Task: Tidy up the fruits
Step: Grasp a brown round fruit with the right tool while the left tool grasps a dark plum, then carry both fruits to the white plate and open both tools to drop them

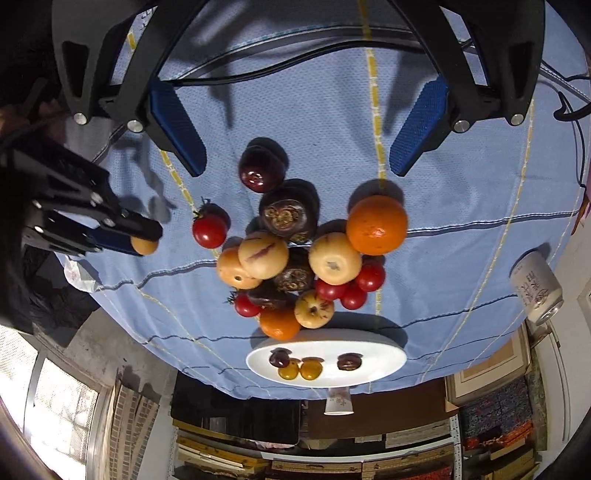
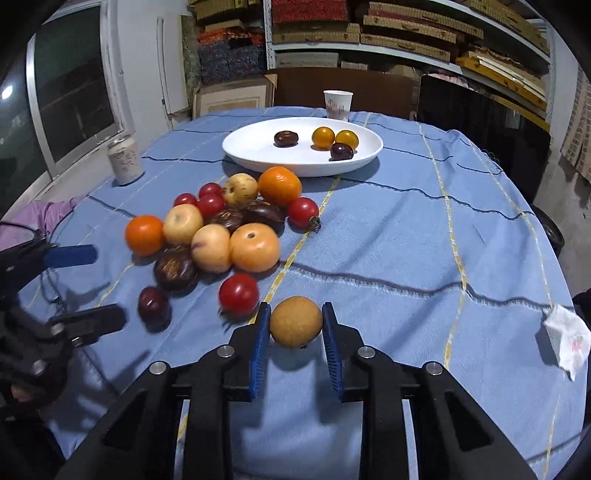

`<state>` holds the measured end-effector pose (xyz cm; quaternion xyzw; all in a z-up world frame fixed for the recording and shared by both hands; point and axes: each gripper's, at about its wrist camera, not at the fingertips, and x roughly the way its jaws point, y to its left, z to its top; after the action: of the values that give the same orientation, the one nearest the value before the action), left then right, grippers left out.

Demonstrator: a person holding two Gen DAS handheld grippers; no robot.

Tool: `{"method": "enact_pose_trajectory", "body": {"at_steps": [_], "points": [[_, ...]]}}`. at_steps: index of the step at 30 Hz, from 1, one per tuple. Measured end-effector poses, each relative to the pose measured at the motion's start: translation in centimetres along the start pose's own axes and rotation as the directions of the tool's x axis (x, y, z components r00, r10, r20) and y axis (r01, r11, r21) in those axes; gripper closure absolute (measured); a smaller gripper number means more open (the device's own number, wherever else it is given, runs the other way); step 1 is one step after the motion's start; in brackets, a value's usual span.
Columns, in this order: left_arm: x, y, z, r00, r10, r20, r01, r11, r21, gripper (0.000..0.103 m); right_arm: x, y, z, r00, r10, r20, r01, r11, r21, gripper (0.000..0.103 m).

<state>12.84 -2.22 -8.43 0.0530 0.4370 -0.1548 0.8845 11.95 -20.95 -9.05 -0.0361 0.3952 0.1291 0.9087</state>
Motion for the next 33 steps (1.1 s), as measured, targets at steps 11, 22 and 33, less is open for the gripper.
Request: {"method": "enact_pose_trajectory", "body": {"at_steps": [11, 22, 33], "points": [[3.3, -1.3, -0.2, 0.998, 0.019, -0.058, -0.019, 1.000, -0.008, 0.050, -1.0, -0.3, -3.0, 0.997, 0.066, 0.035, -0.067, 0.998, 0.004, 0.075], [1.8, -1.8, -0.7, 1.000, -0.015, -0.018, 0.015, 1.000, -0.006, 0.073, -1.0, -0.6, -3.2, 0.994, 0.101, 0.038, -0.102, 0.995, 0.016, 0.075], [0.0, -1.0, -1.1, 1.000, 0.019, 0.023, -0.019, 1.000, -0.024, 0.073, -1.1, -0.5, -3.3, 0.996, 0.073, 0.045, -0.074, 0.997, 0.011, 0.075]]}}
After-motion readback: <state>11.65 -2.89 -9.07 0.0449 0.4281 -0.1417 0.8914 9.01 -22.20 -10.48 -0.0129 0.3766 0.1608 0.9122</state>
